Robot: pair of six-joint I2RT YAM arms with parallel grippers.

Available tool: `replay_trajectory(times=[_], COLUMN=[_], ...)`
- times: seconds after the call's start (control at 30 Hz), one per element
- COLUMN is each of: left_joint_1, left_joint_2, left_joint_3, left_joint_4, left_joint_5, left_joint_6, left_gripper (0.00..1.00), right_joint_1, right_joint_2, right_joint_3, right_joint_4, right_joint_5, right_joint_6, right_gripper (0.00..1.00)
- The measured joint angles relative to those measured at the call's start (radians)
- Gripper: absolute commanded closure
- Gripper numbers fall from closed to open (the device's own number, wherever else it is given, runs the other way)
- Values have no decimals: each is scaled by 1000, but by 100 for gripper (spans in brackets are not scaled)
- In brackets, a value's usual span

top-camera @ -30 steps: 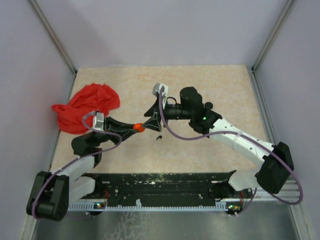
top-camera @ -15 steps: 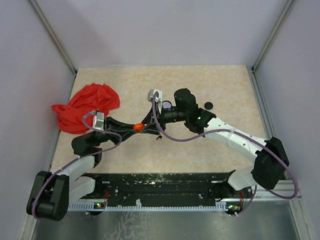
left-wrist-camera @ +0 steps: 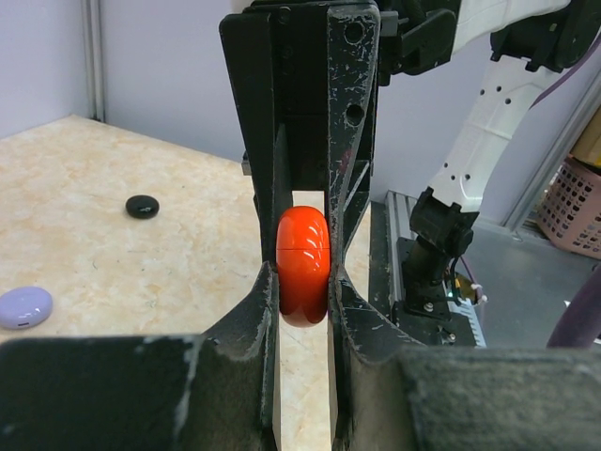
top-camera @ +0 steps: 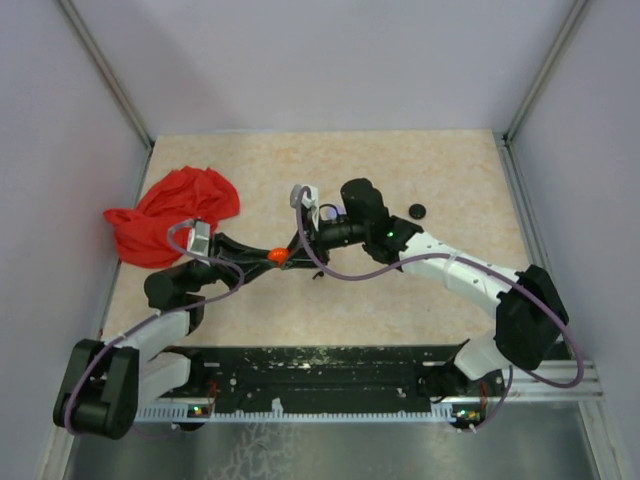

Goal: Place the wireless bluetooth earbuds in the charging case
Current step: Place the charging case at the center of the board.

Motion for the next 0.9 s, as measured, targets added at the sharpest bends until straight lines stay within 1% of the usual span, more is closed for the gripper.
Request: replay_trajectory(times=[0.13, 0.17, 0.2, 0.23, 0.27, 0.4, 0.5, 0.67, 0.77, 0.9], left_joint_1=[-1, -2, -4, -5, -6, 1, 7, 14, 15, 16], left_joint_2=[2, 2, 2, 2, 2, -27, -78, -174, -208, -215], left_joint_3=[0, 0, 0, 0, 0, 0, 0, 29, 69, 119], left_joint_4=[0, 0, -1, -1, 0, -15, -75, -303, -471, -678], left_joint_5=[-7, -11, -16, -18, -23, -59, -103, -199, -269, -343], left_joint_6=[-2, 0, 5, 13, 23, 80, 139, 264, 334, 404], left_gripper=[77, 68, 56, 48, 45, 42, 41, 40, 39, 39], right_joint_1=[-14, -18, -23, -27, -32, -110, -195, -344, -425, -488], right_joint_2=[0, 0, 0, 0, -2, -12, -11, 36, 116, 256], right_joint_3=[-3, -6, -13, -17, -22, -46, -55, -59, -59, -50], right_joint_4=[3, 11, 24, 34, 39, 39, 19, 3, -11, -58], right_joint_5=[-13, -19, -26, -31, -34, -11, 31, 121, 178, 246], right_joint_6=[5, 10, 16, 26, 34, 71, 113, 214, 269, 301], right_gripper=[100, 100, 100, 100, 100, 100, 100, 100, 100, 100])
